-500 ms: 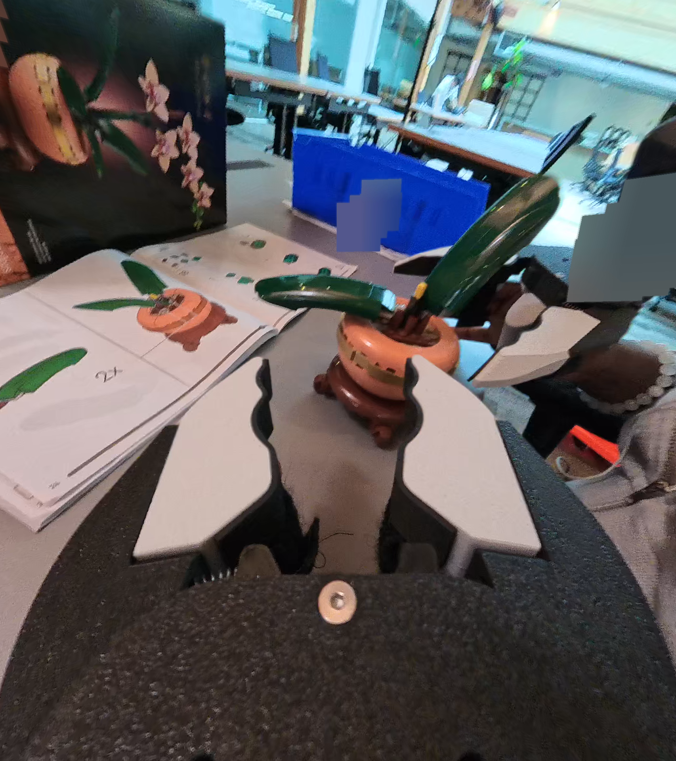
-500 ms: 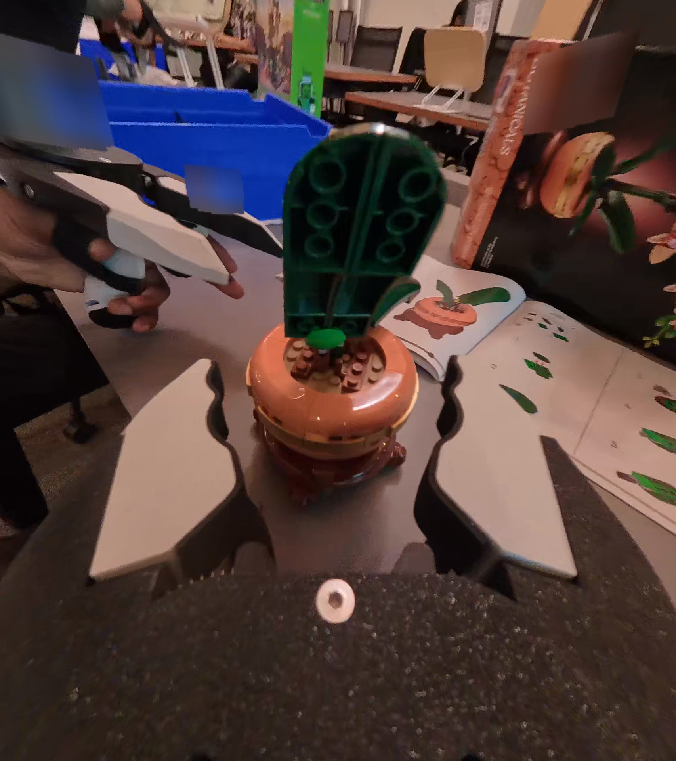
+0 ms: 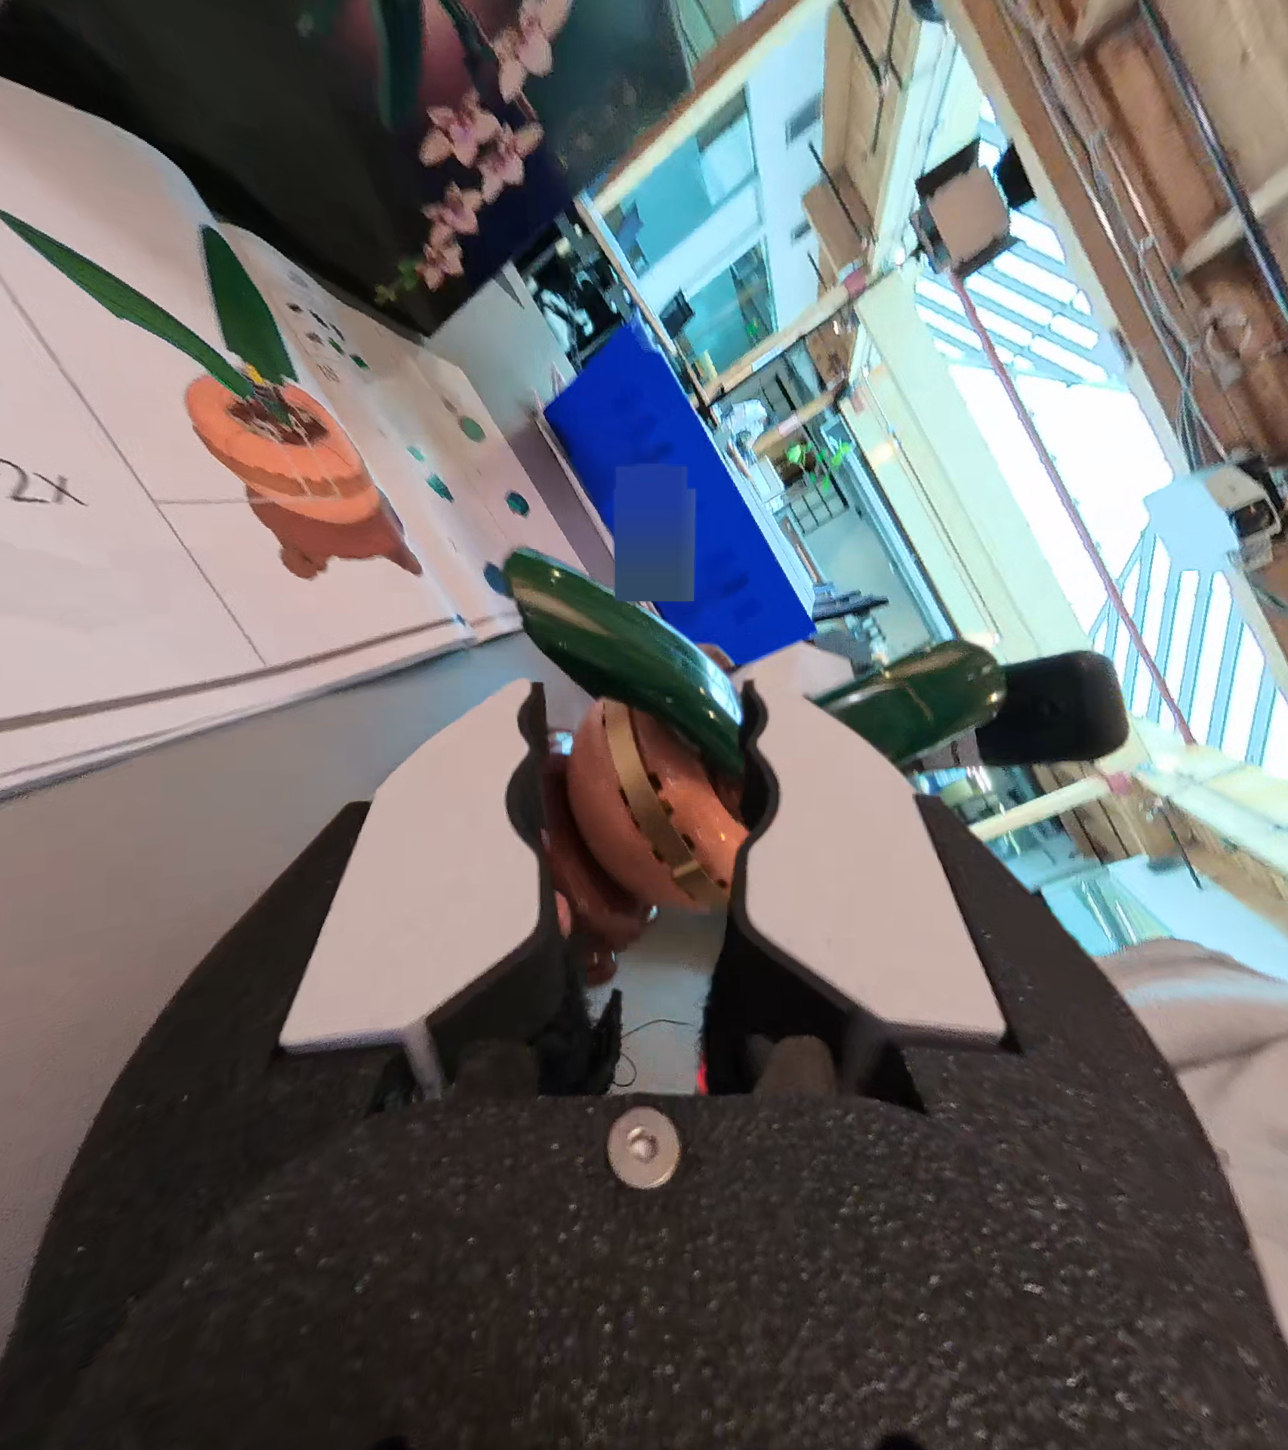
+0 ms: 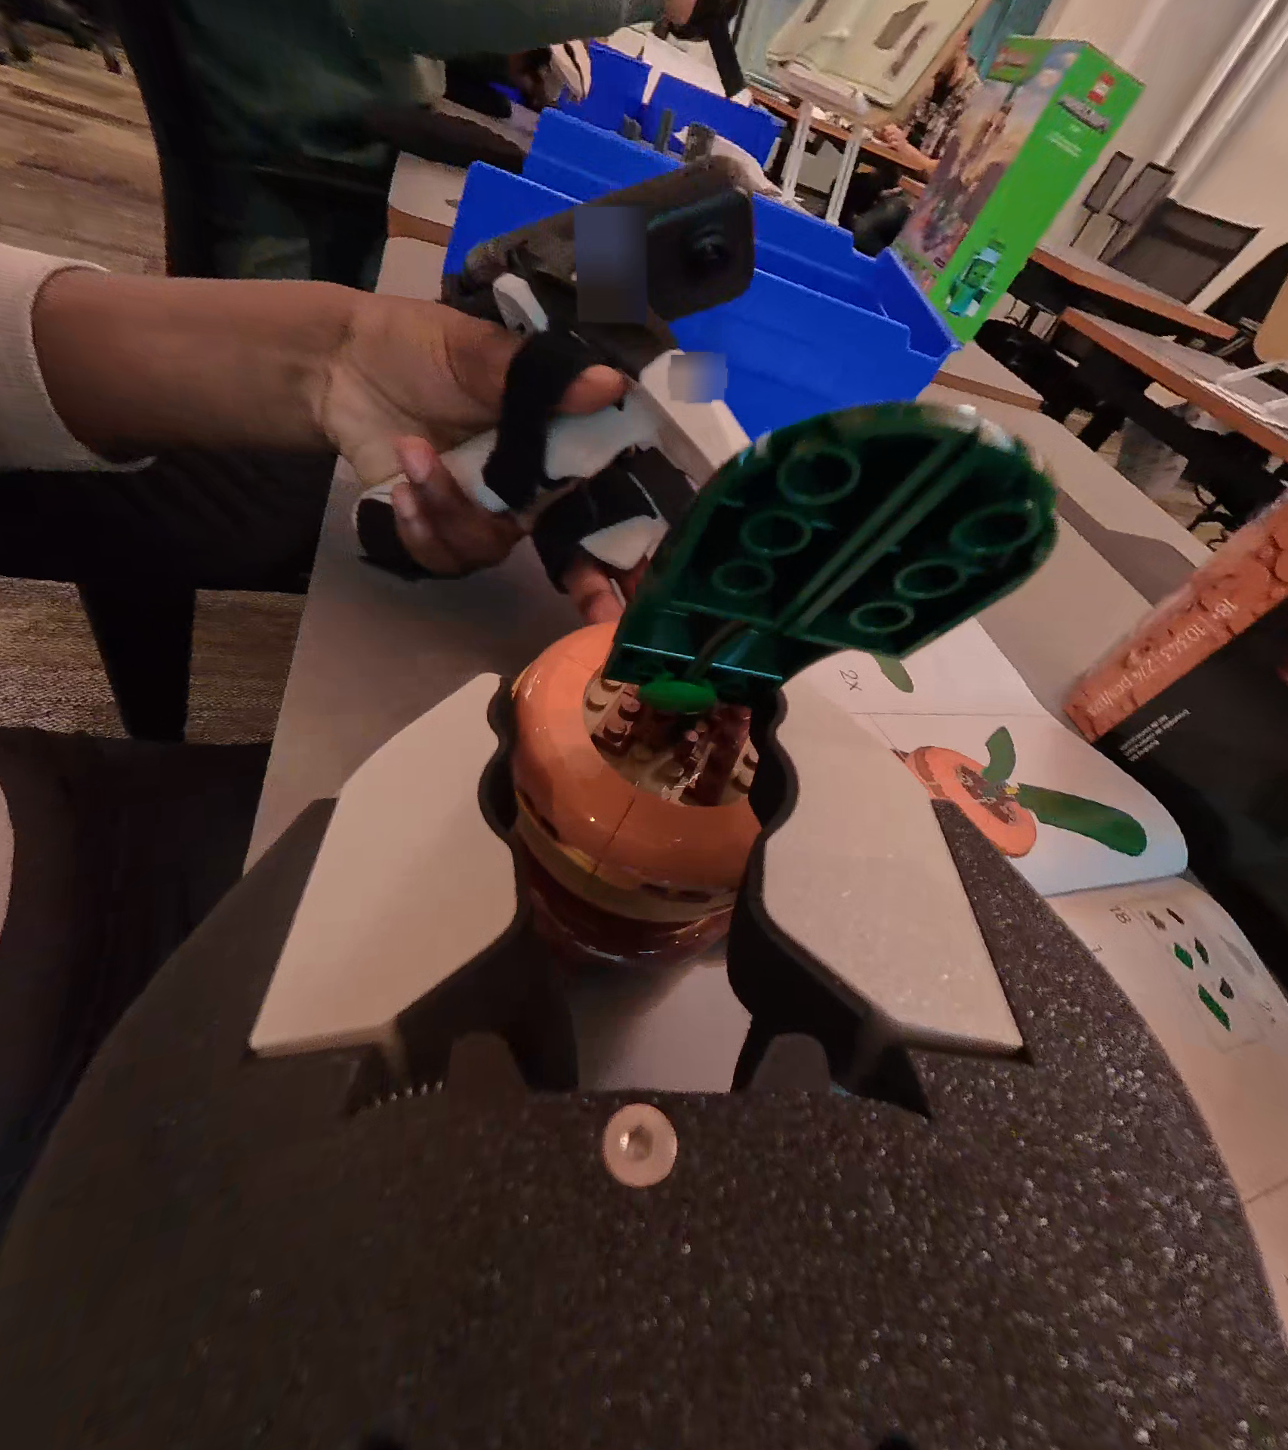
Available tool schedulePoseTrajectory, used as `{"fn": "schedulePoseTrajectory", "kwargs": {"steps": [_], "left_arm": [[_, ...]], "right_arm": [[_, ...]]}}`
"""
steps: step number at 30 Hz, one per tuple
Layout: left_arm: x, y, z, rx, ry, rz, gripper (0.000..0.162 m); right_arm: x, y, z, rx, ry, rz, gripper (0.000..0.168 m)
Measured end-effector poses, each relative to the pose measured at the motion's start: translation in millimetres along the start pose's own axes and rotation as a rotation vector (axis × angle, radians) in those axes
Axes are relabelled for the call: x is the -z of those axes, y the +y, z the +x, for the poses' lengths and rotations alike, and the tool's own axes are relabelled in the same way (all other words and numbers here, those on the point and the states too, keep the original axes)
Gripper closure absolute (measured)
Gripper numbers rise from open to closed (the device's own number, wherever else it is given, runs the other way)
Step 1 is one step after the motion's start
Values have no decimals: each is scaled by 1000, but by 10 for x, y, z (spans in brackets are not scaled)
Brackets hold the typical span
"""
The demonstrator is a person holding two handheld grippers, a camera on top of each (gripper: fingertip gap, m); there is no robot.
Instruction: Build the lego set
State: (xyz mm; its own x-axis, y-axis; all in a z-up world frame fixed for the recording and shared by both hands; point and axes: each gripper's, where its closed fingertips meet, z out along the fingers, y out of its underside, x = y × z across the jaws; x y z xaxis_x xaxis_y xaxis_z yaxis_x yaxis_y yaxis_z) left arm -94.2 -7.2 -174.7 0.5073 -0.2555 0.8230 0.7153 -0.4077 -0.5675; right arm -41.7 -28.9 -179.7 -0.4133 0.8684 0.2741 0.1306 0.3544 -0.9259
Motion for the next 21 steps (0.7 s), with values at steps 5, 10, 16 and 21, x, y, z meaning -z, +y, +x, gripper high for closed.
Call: {"fn": "schedulePoseTrajectory", "kwargs": {"steps": [5, 10, 16, 21], "left_arm": [[-34, -148, -20, 1, -9, 112, 137], [3, -248, 156, -189, -23, 171, 144], [8, -258, 395, -444, -100, 160, 146], [20, -260, 415, -501, -144, 160, 146]], "right_arm": [[-28, -1, 8, 0, -26, 13, 111], [-45, -1, 20, -9, -40, 10, 111], [-53, -1, 24, -10, -61, 16, 111], [-64, 16, 35, -5, -83, 20, 111]]}}
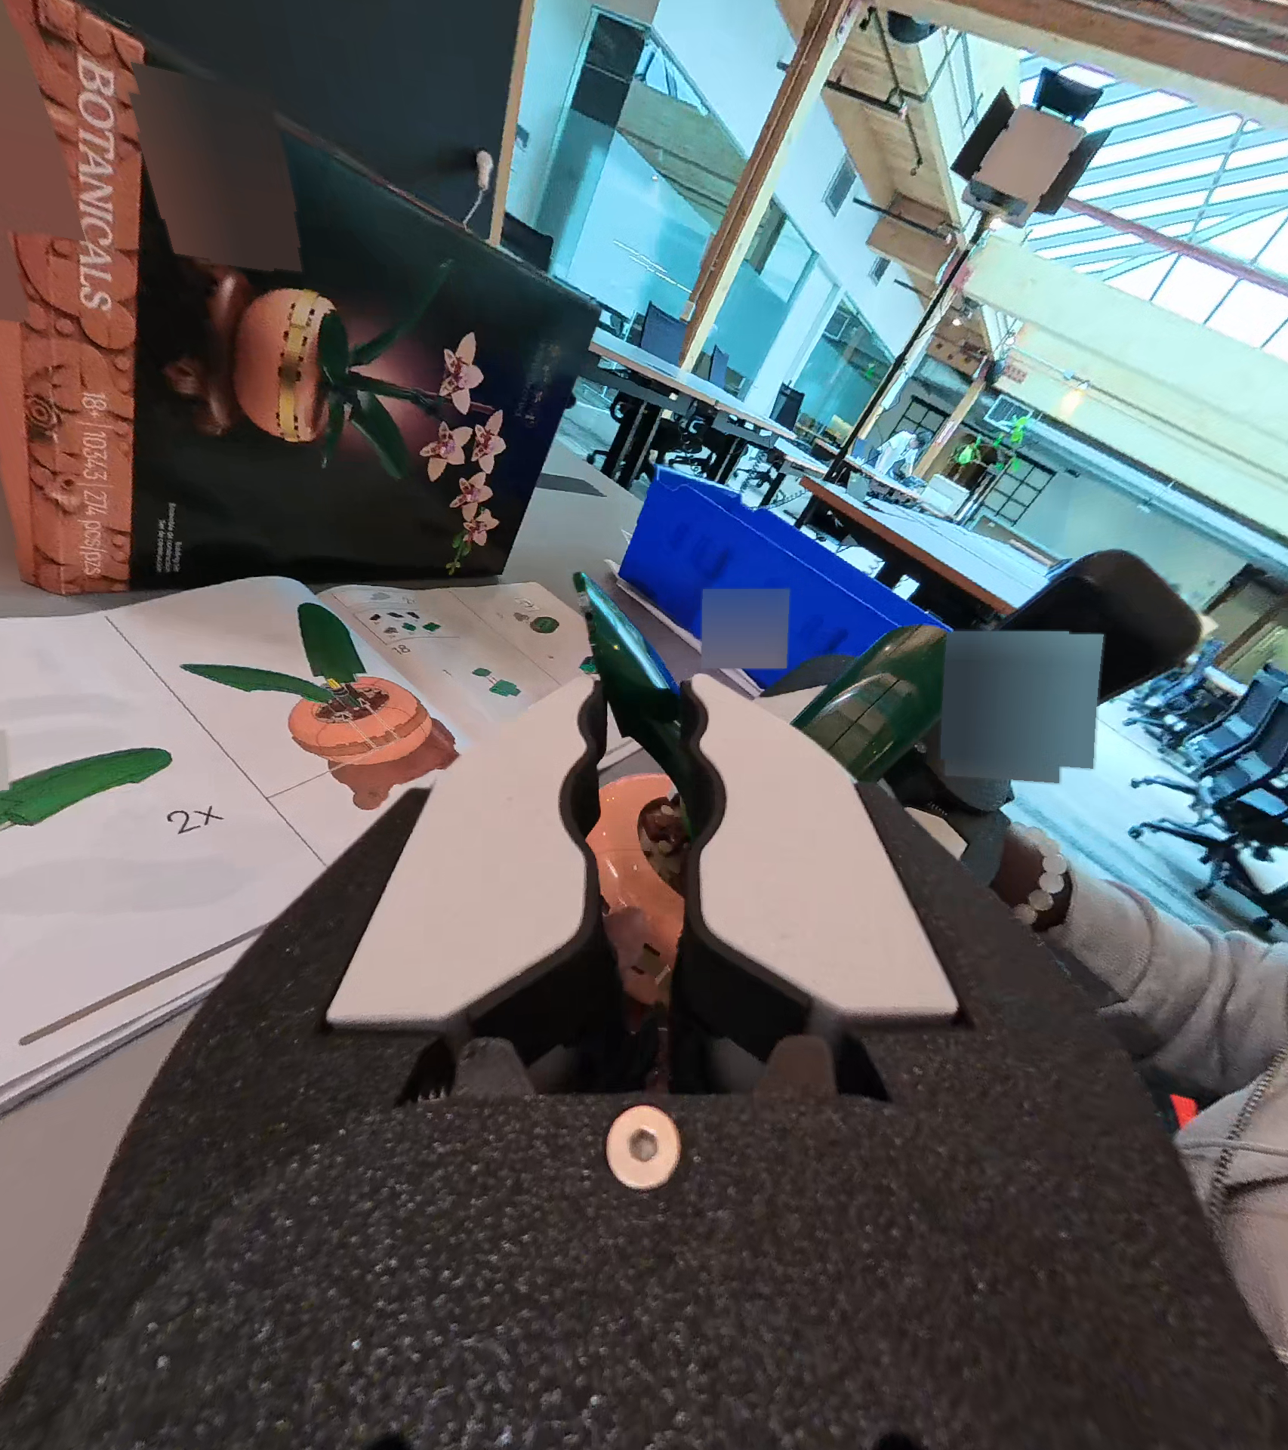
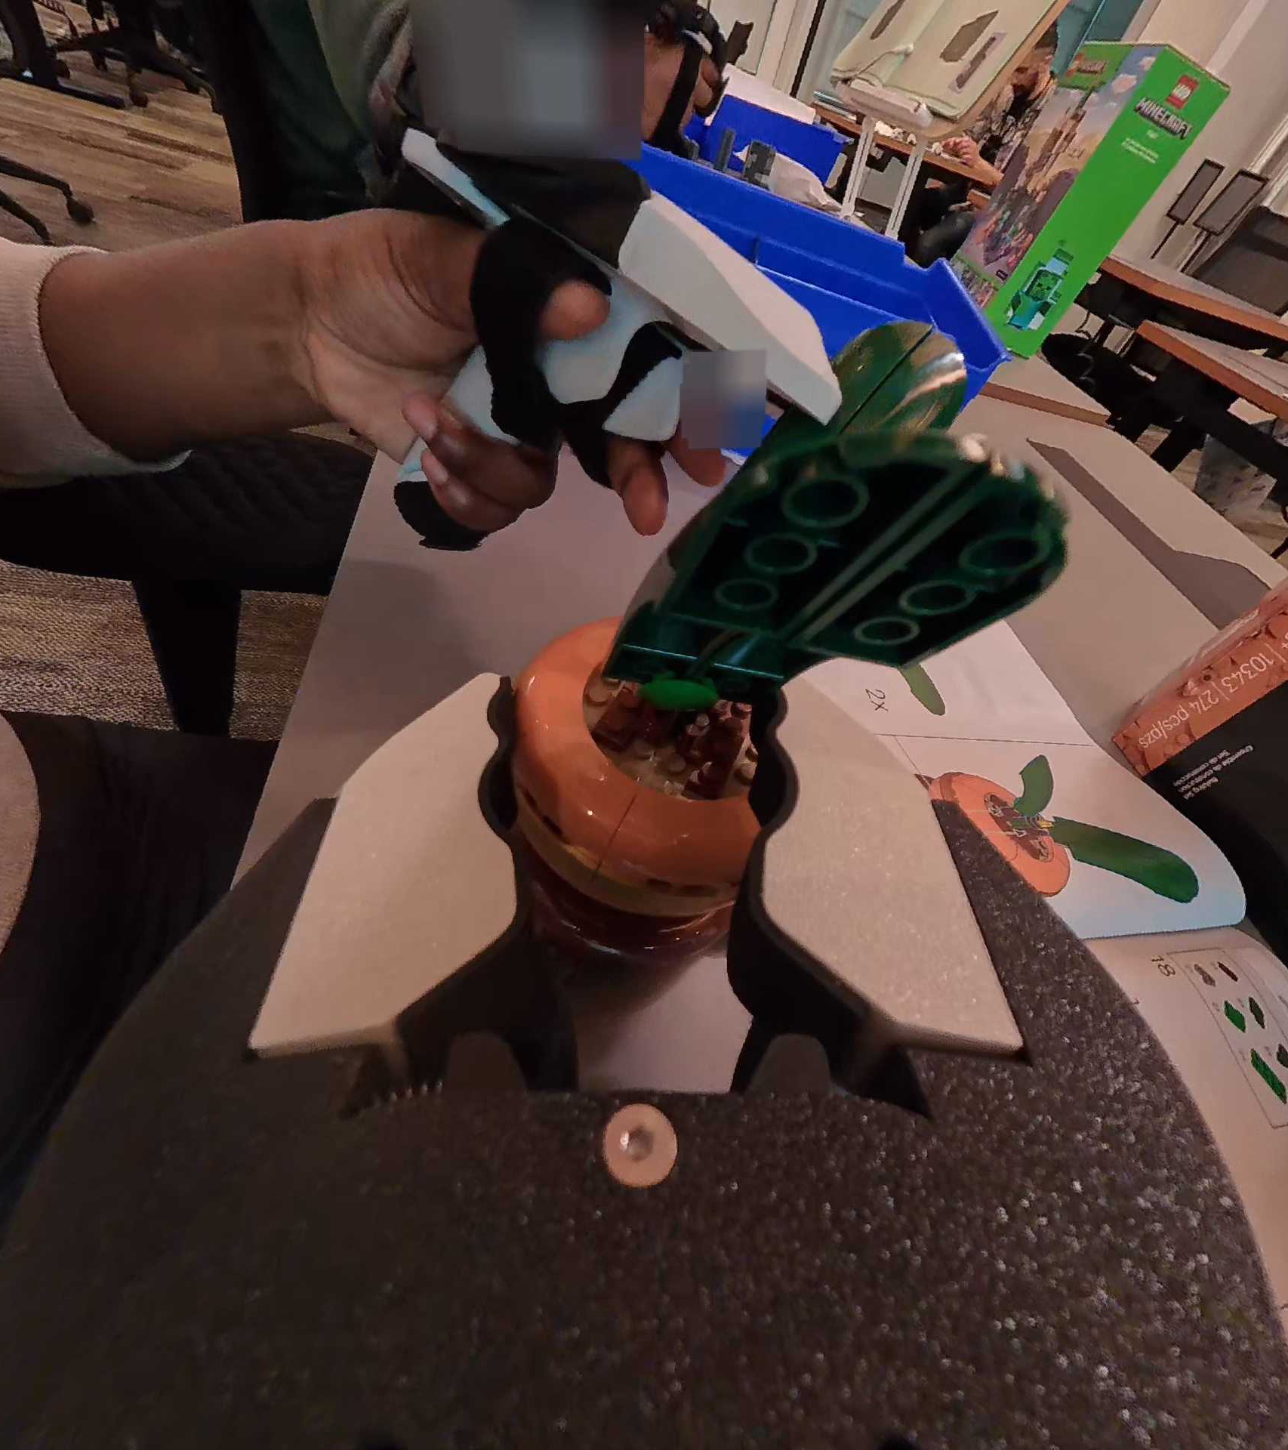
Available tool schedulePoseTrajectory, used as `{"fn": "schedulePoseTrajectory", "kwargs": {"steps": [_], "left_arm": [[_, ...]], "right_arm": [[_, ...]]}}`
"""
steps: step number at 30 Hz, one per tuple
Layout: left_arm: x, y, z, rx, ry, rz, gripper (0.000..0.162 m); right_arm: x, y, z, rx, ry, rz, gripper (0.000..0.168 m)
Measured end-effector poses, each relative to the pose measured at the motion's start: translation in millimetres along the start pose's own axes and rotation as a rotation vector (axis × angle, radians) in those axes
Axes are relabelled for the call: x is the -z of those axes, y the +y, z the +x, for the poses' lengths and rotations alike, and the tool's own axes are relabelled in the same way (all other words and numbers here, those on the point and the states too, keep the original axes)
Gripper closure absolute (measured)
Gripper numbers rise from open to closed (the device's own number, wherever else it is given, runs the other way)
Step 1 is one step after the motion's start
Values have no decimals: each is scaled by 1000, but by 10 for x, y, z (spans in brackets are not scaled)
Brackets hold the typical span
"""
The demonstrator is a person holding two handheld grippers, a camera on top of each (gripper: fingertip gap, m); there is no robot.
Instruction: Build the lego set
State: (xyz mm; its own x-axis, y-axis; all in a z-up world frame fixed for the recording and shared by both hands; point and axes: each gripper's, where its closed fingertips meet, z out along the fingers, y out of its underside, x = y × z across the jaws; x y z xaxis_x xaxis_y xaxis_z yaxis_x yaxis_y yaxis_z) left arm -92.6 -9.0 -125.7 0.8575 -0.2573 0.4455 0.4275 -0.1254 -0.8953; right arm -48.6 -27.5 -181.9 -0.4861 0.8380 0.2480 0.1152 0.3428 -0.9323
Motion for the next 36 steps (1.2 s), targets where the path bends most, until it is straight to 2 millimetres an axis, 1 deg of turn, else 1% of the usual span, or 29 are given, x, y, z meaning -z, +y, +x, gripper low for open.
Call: {"fn": "schedulePoseTrajectory", "kwargs": {"steps": [1, 3, 5, 7, 8, 10, 12, 14, 15, 16, 18, 20, 22, 25, 27, 29, 31, 33, 36], "left_arm": [[8, 4, -8, 19, 11, -1, 145], [29, 3, -13, 42, 34, 0, 135], [73, -32, 17, 30, 55, 14, 122], [138, -76, 36, -31, 53, 28, 114], [197, -93, 43, -85, 40, 22, 110], [307, -51, 34, -237, 2, -32, 103], [439, 70, 24, -418, -52, -144, 95], [572, 221, 72, -550, -82, -278, 83], [627, 281, 123, -576, -85, -332, 79], [666, 319, 198, -576, -77, -365, 73], [715, 322, 354, -540, -77, -373, 70], [736, 276, 455, -529, -110, -341, 66], [752, 249, 556, -524, -132, -306, 61], [721, 217, 681, -485, -127, -272, 57], [679, 207, 718, -474, -125, -269, 52], [639, 226, 729, -481, -118, -283, 49], [608, 221, 673, -494, -138, -302, 46], [577, 188, 620, -510, -151, -298, 47], [548, 207, 634, -499, -111, -314, 49]], "right_arm": [[-1, 0, 1, 4, -1, 4, 110], [4, -4, 16, 15, 10, 14, 108], [38, -23, 90, 55, 75, 29, 94], [115, -69, 117, 67, 108, 38, 85], [187, -85, 127, 50, 124, 34, 82], [384, -108, 160, -5, 177, 23, 80], [645, -127, 210, -72, 275, -13, 80], [870, -209, 182, -189, 346, -35, 80], [951, -276, 127, -254, 358, -38, 79], [1016, -333, 66, -320, 369, -47, 82], [1103, -367, -81, -426, 387, -120, 96], [1116, -367, -250, -457, 385, -178, 88], [1104, -366, -368, -442, 410, -204, 84], [1073, -338, -412, -385, 470, -262, 83], [990, -347, -458, -366, 445, -292, 81], [946, -359, -457, -360, 438, -309, 79], [943, -366, -396, -354, 459, -315, 80], [929, -368, -360, -357, 466, -314, 80], [901, -352, -329, -374, 469, -311, 80]]}}
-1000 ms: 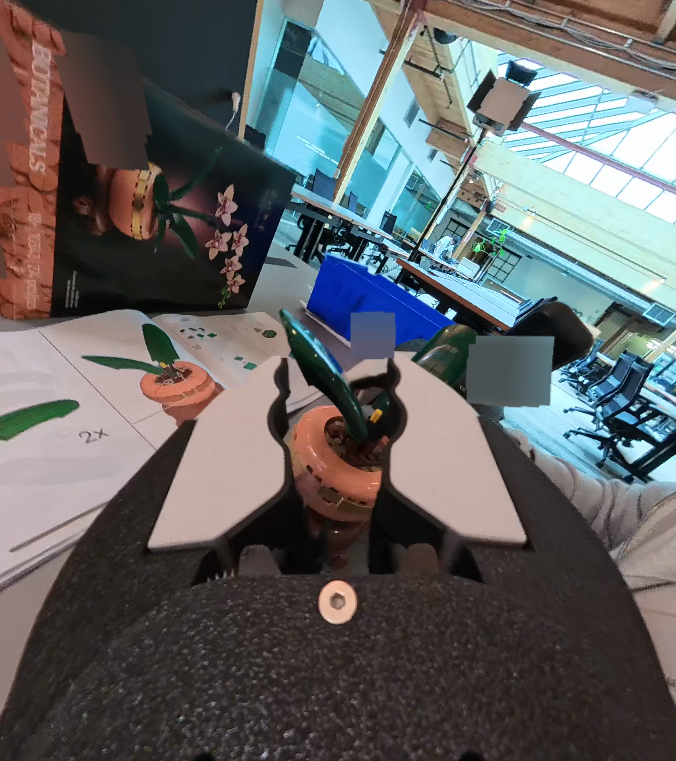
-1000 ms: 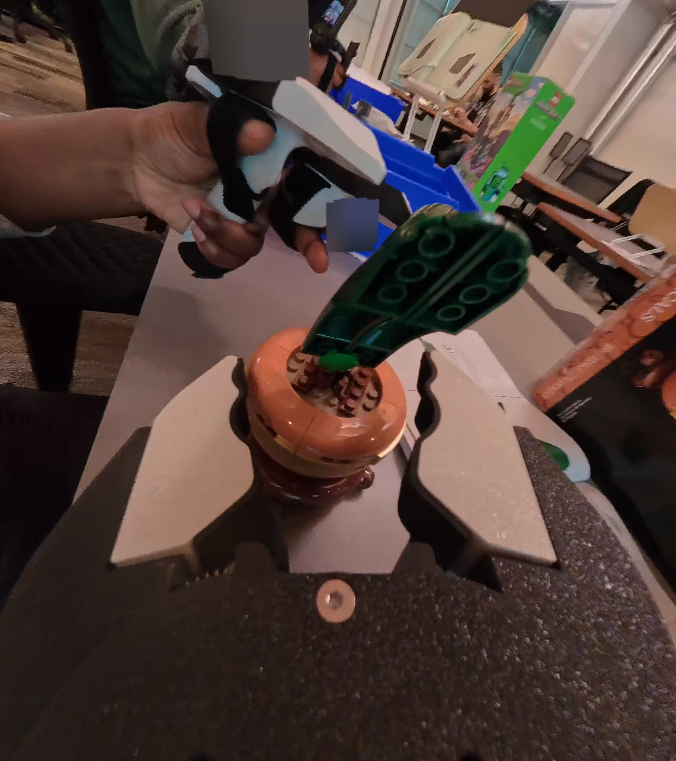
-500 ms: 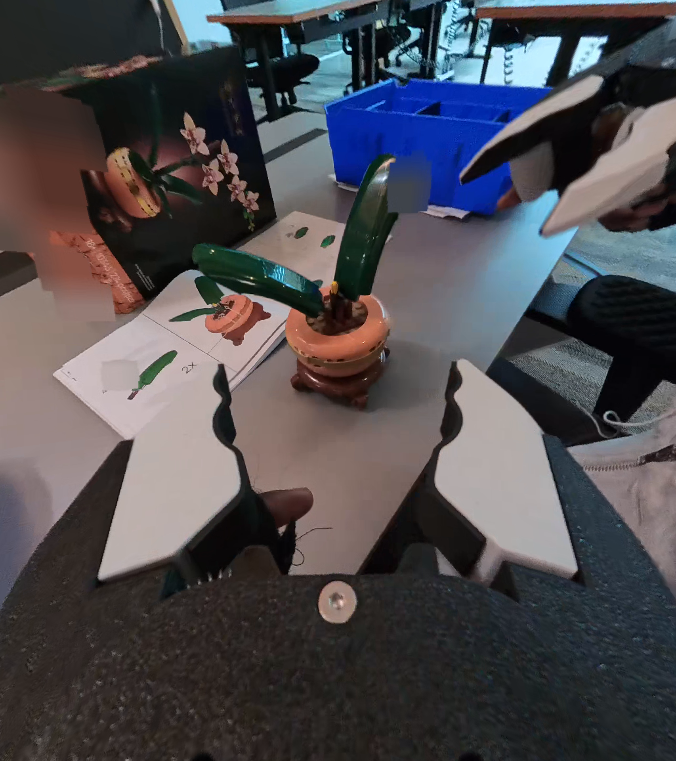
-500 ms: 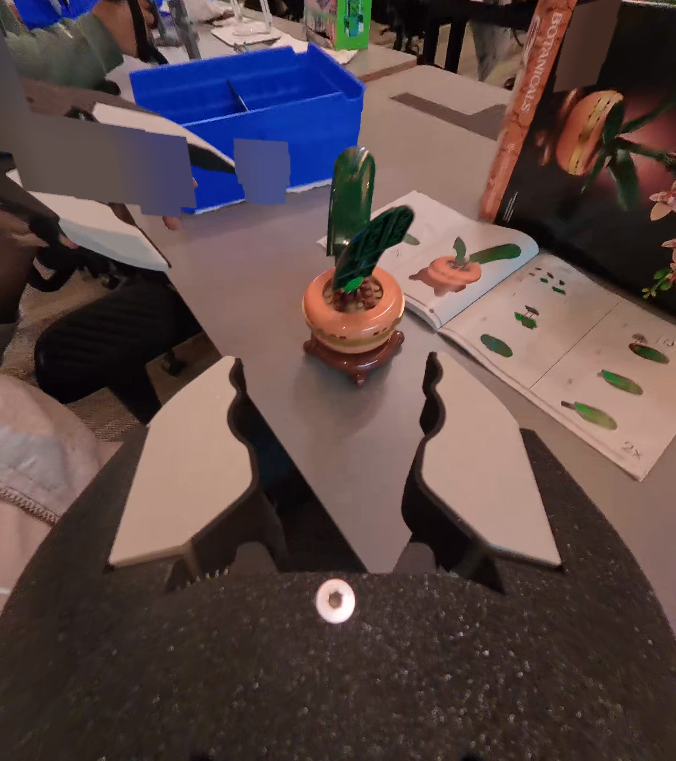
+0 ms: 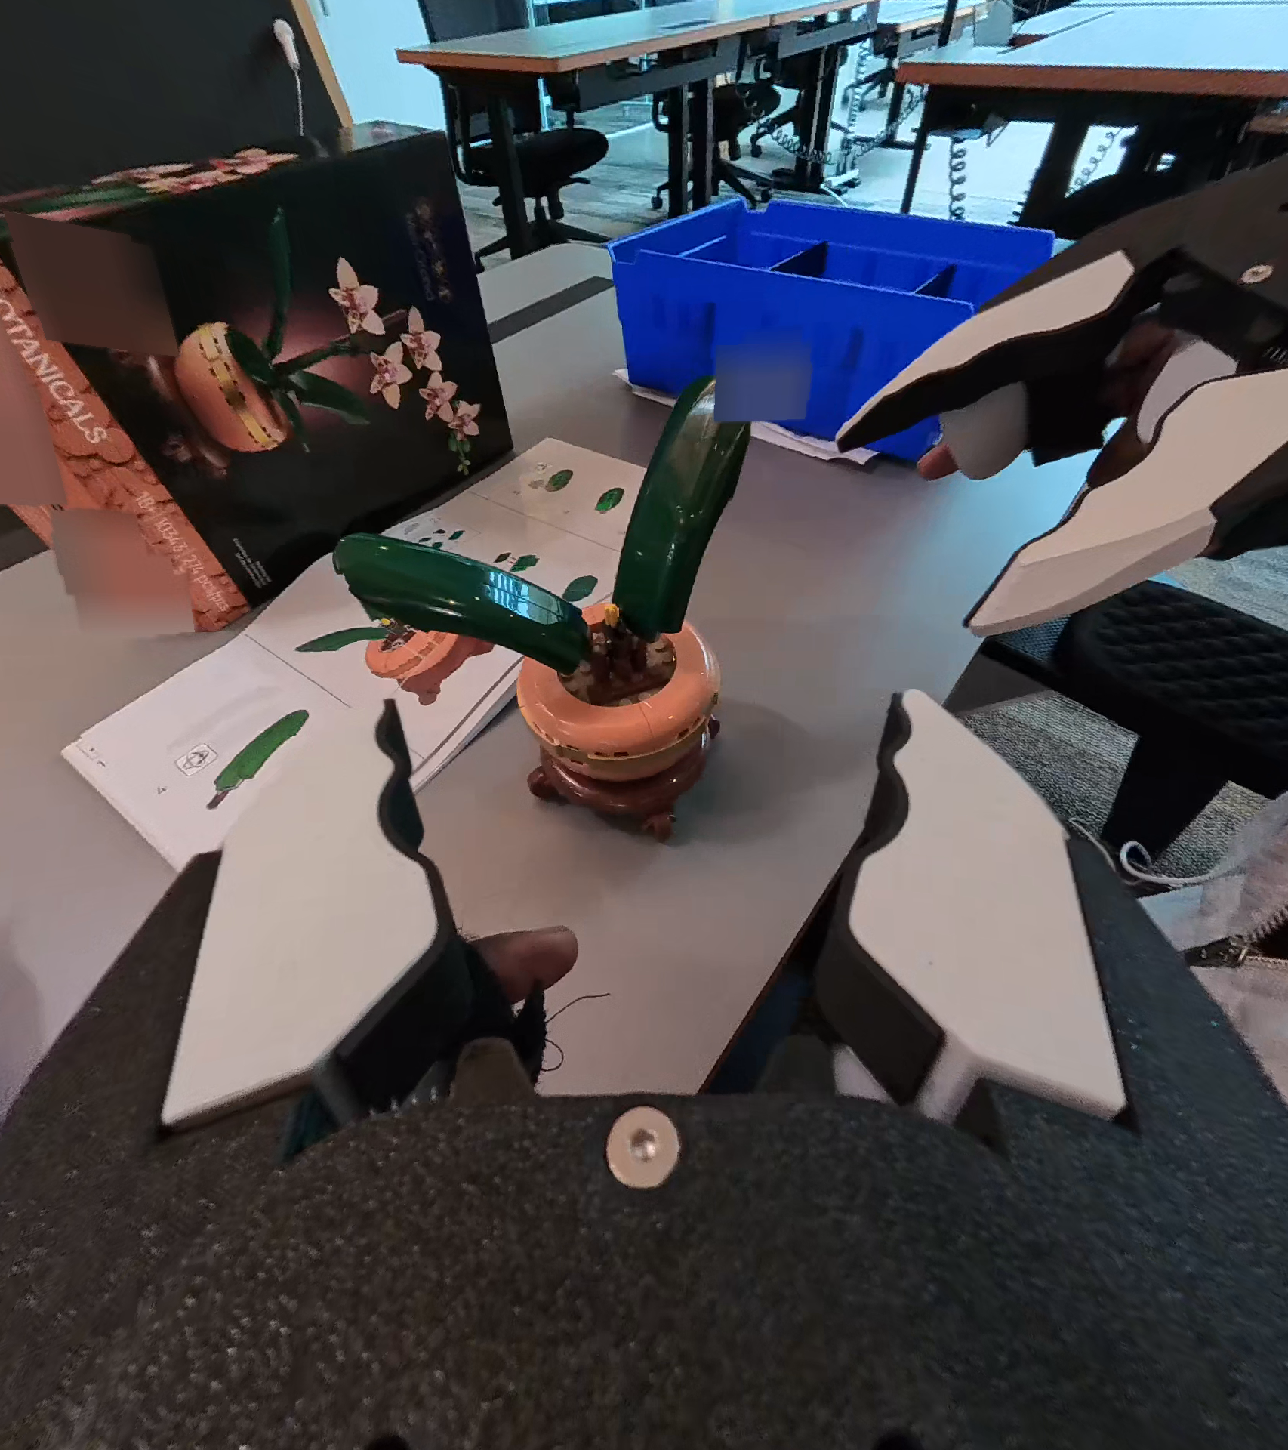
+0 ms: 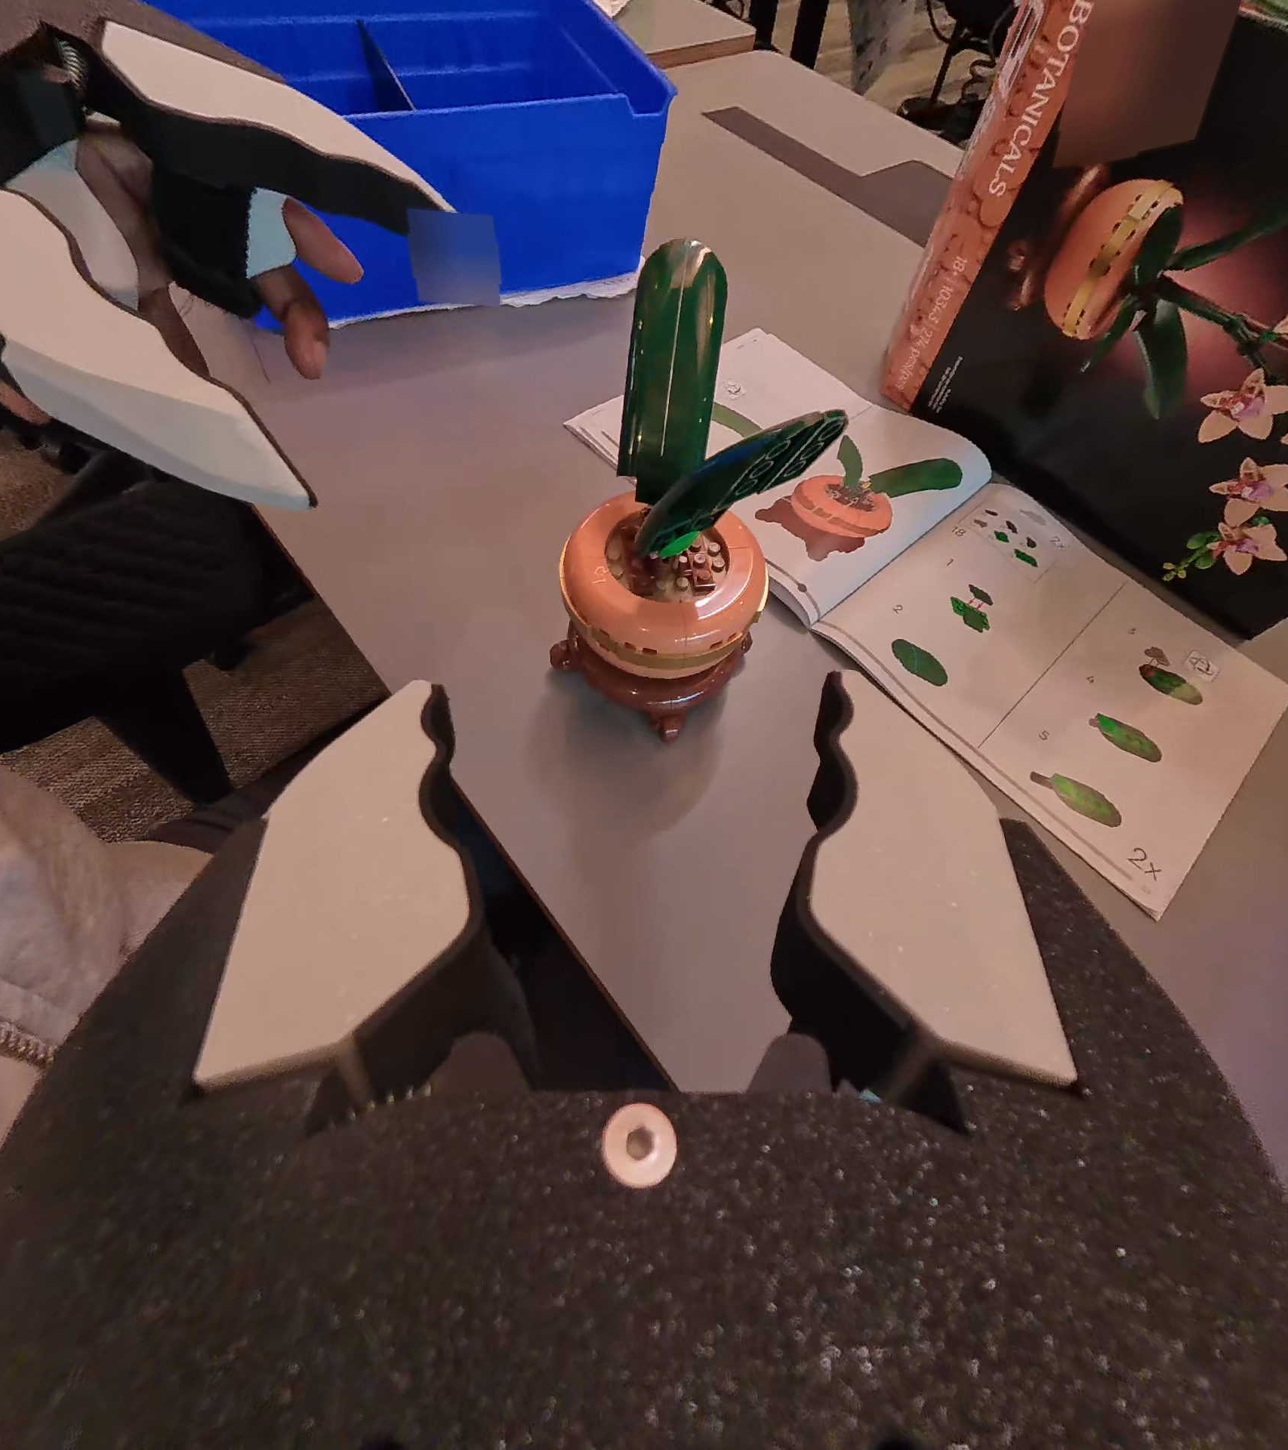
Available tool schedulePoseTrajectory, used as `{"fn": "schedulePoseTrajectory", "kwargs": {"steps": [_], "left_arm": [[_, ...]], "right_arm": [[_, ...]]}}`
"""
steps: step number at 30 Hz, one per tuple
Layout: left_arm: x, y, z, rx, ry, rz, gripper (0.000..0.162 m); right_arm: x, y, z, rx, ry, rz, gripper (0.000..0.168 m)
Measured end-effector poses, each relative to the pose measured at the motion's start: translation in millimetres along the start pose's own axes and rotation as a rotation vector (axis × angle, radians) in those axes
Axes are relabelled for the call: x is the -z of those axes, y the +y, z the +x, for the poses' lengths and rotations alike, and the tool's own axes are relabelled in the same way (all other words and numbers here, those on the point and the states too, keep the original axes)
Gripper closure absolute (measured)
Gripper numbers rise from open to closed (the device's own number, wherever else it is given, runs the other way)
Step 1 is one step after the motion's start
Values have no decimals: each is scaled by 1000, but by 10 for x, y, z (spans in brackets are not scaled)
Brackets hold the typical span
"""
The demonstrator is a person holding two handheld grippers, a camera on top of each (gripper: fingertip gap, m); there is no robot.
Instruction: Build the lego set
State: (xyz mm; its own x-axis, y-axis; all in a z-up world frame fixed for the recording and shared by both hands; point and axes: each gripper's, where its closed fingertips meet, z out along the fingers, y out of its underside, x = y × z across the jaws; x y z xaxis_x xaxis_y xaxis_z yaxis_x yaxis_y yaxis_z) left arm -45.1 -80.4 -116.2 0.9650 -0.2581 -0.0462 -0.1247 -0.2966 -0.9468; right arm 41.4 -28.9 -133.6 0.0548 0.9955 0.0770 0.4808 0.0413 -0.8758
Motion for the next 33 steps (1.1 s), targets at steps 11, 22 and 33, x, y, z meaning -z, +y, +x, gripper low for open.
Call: {"fn": "schedulePoseTrajectory", "kwargs": {"steps": [11, 22, 33], "left_arm": [[-15, -59, -41, -17, -57, -10, 58], [-247, 236, -155, -24, -12, -97, 61], [97, 279, -357, 11, -52, -68, 64]], "right_arm": [[-48, -27, 23, -34, 43, 20, 86], [-1040, 224, 77, -26, 67, 12, 74], [-1551, -42, -271, 147, -224, 81, 82]]}}
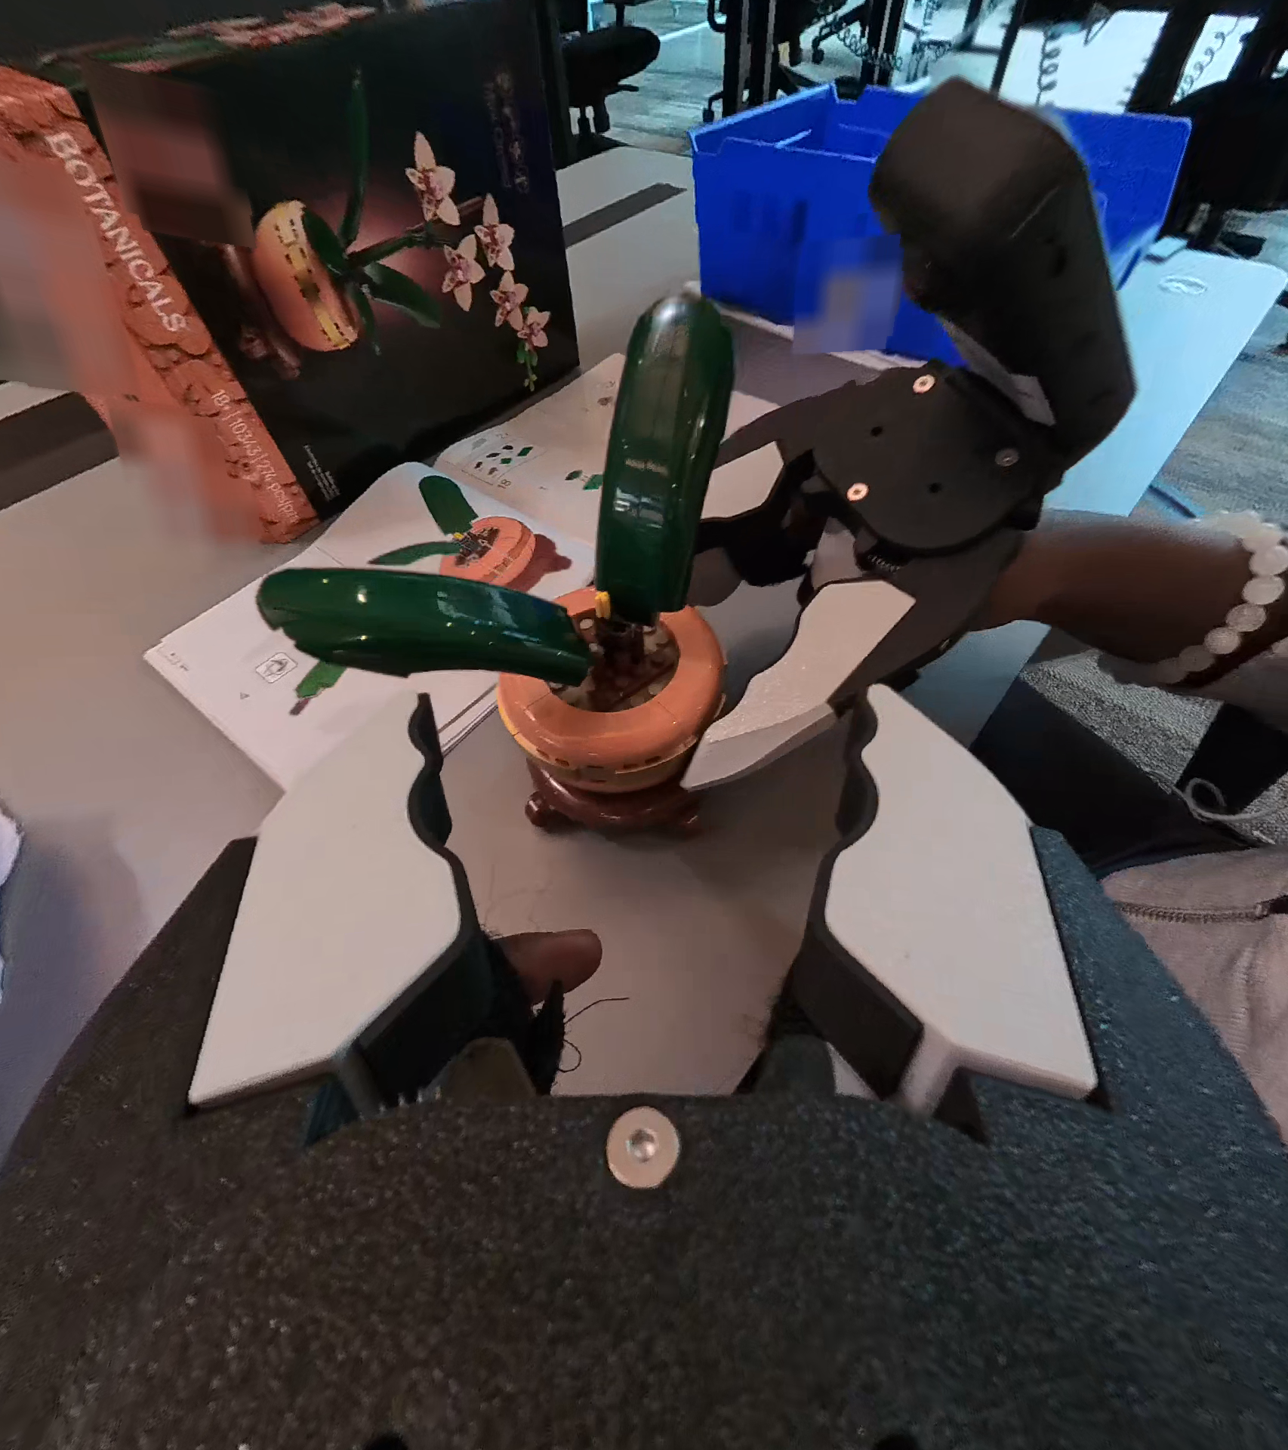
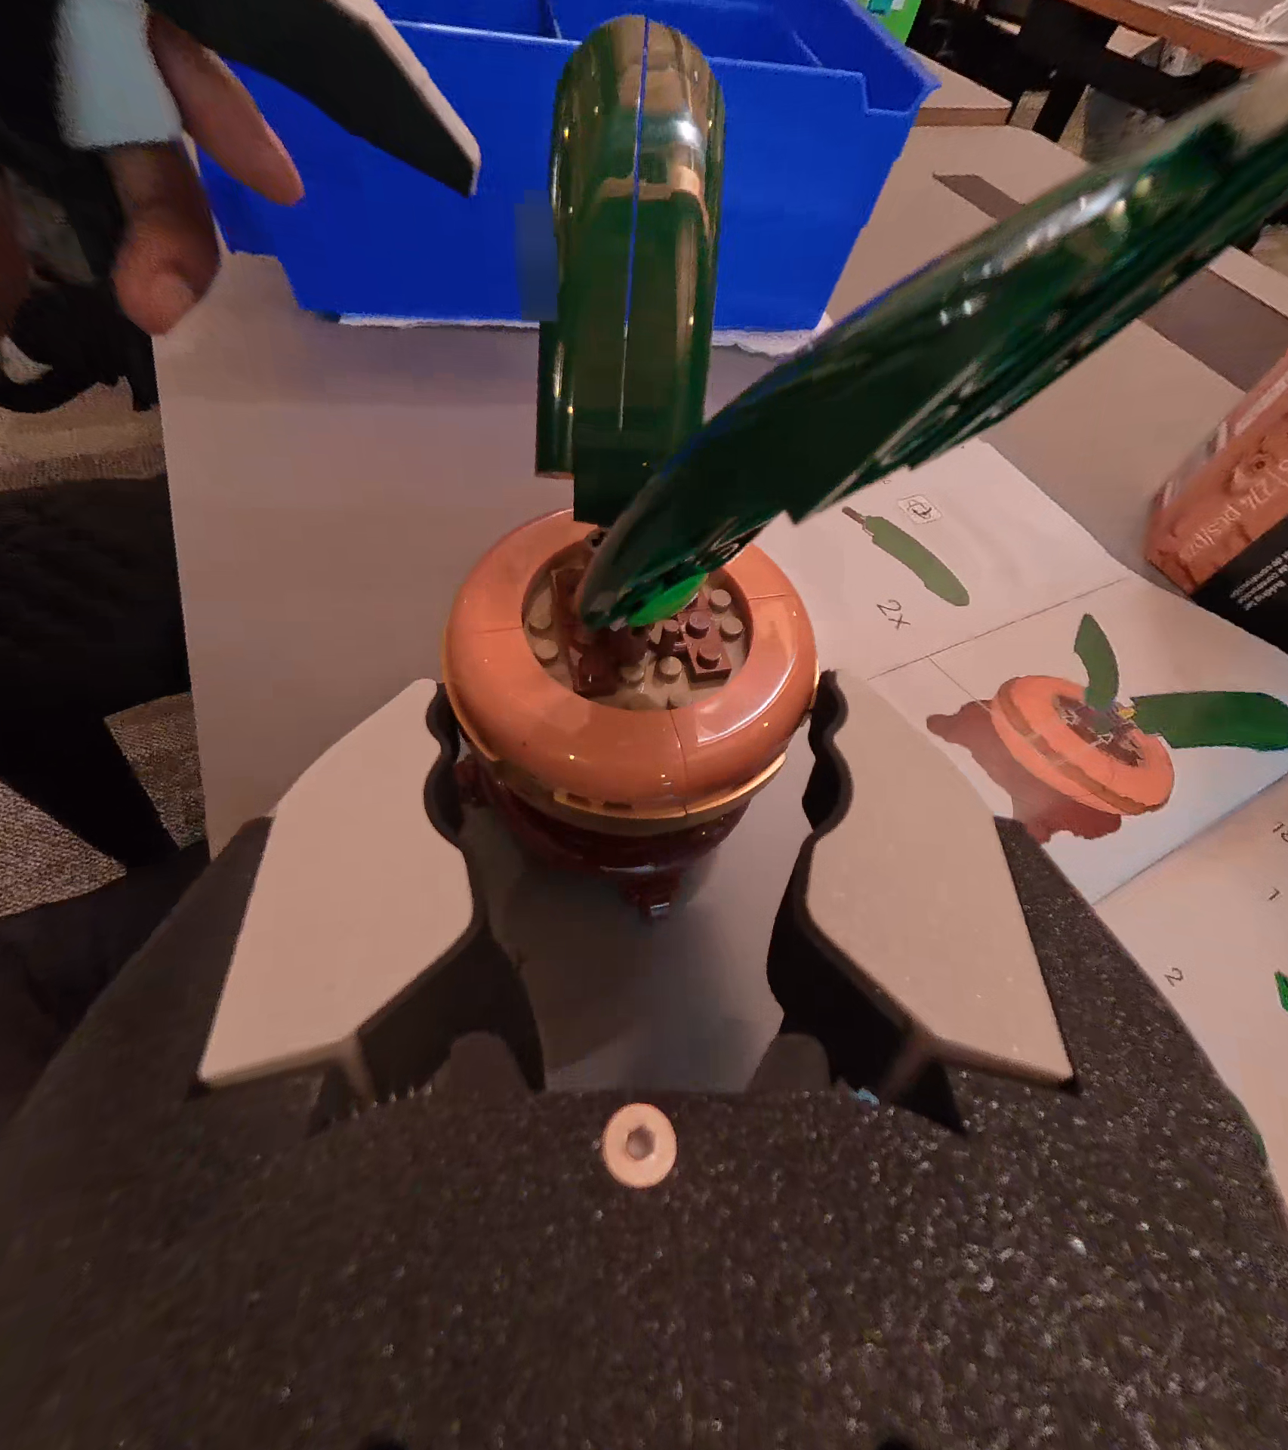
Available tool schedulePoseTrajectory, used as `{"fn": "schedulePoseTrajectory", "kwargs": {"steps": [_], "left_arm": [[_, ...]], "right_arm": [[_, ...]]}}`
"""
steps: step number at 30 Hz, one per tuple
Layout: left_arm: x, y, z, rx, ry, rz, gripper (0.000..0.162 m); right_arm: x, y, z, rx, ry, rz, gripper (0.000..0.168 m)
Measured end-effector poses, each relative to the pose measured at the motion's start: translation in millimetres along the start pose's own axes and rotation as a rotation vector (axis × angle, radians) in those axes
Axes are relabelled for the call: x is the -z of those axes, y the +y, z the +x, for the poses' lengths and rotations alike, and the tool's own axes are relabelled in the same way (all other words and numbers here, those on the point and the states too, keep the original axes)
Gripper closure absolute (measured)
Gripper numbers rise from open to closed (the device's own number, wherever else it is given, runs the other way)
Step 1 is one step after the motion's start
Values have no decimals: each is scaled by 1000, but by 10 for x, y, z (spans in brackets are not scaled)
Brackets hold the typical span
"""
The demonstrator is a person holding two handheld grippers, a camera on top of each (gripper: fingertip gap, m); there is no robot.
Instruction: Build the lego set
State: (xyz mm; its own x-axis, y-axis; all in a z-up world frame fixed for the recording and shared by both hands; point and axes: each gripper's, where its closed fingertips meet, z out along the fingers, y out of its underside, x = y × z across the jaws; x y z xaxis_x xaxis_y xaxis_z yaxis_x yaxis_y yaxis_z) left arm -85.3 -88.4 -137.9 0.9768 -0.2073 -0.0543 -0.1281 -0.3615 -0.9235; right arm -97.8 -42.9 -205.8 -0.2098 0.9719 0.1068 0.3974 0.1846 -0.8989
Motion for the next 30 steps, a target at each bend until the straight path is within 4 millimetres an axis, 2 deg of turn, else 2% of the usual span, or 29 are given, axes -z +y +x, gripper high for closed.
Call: {"fn": "schedulePoseTrajectory", "kwargs": {"steps": [2, 3, 6, 9, 12, 15, 19, 30], "left_arm": [[71, -36, -16, -6, -9, 11, 65], [106, -59, -33, -10, -19, 12, 65], [180, -152, -73, -37, -31, -11, 68], [215, -193, -147, -75, -43, -90, 67], [210, -223, -192, -85, -75, -151, 65], [196, -216, -199, -123, -150, -184, 64], [206, -194, -185, -150, -235, -204, 61], [229, -227, -167, -172, -271, -194, 57]], "right_arm": [[27, 6, 0, -13, 7, -37, 83], [107, -5, 10, -27, 16, -42, 80], [551, -101, 131, -64, 97, -65, 85], [1009, -167, 322, -73, 223, -184, 83], [1258, -241, 364, -50, 295, -241, 75], [1353, -277, 372, -22, 358, -241, 69], [1375, -278, 292, -35, 354, -229, 69], [1413, -332, 316, -47, 375, -213, 71]]}}
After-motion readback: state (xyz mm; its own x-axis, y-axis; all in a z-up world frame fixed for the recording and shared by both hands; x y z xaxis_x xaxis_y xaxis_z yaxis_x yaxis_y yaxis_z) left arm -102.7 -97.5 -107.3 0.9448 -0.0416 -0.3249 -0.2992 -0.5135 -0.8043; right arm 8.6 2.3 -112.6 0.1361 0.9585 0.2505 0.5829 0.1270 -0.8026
